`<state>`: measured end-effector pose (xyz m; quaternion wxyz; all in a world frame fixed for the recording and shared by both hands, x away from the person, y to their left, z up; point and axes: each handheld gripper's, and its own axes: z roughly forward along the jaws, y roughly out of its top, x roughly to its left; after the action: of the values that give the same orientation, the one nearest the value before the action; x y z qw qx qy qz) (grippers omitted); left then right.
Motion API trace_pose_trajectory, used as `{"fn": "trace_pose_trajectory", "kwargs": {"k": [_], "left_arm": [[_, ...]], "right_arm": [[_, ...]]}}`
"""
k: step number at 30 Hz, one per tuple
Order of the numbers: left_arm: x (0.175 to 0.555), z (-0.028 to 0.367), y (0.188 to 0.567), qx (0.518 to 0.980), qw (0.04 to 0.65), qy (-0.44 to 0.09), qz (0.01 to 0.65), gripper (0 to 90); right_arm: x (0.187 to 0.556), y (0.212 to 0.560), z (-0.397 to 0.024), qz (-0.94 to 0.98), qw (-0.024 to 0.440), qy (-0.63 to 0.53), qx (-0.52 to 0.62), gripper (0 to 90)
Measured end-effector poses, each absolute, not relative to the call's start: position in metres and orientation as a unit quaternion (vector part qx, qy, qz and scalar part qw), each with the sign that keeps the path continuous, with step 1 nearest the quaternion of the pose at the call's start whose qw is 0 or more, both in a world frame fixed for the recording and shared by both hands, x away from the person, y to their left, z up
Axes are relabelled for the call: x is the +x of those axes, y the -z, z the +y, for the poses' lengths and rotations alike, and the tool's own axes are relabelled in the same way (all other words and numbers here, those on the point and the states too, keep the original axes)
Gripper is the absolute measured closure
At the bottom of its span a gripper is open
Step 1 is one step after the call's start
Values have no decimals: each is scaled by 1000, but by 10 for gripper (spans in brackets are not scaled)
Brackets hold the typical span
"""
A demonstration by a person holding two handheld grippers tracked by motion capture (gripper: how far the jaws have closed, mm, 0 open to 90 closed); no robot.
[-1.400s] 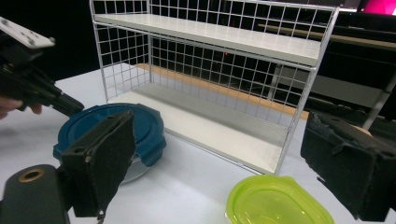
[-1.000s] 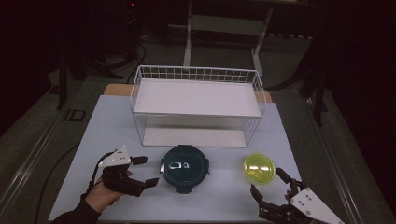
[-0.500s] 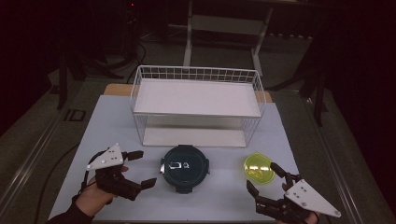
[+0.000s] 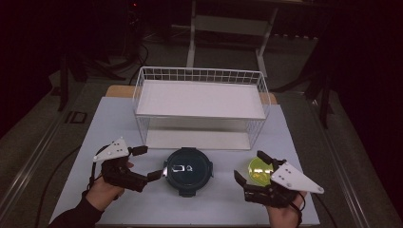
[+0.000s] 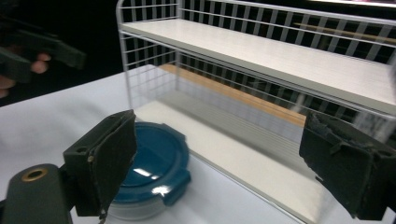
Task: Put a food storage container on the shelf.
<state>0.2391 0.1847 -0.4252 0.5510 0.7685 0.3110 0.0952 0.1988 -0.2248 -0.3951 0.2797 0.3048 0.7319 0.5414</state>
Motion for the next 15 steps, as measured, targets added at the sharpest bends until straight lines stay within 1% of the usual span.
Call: {"fn": "trace_pose_trajectory", "kwargs": {"k": [3,4,5,7,8,9,10,11,12,15], "left_arm": [[242,182,426,771,548,-94,311,1],[246,179,429,773,543,-92,316,1],[246,179,429,773,543,-92,316,1],[250,177,432,774,536,-83,326,1],[254,175,436,774,531,-73,336,1],[254,175,436,774,531,-73,336,1],[258,174,439,773,528,-68,343,1],[258,174,439,773,528,-68,343,1],[260,174,441,774,522,-69,351,1],[265,173,446,773,515,-55,365,1]], "right_arm": [[205,397,-219,738,277,-537,300,108],[212,399,-214,742,261,-538,302,108],[212,399,-214,742,261,-538,302,108],[219,402,-208,748,244,-535,307,107],[227,406,-204,752,226,-531,320,101],[227,406,-204,752,226,-531,320,101],[237,410,-197,760,205,-516,337,101],[237,410,-197,760,205,-516,337,101],[244,415,-195,760,182,-522,343,98],[248,419,-192,761,172,-517,352,98]]}}
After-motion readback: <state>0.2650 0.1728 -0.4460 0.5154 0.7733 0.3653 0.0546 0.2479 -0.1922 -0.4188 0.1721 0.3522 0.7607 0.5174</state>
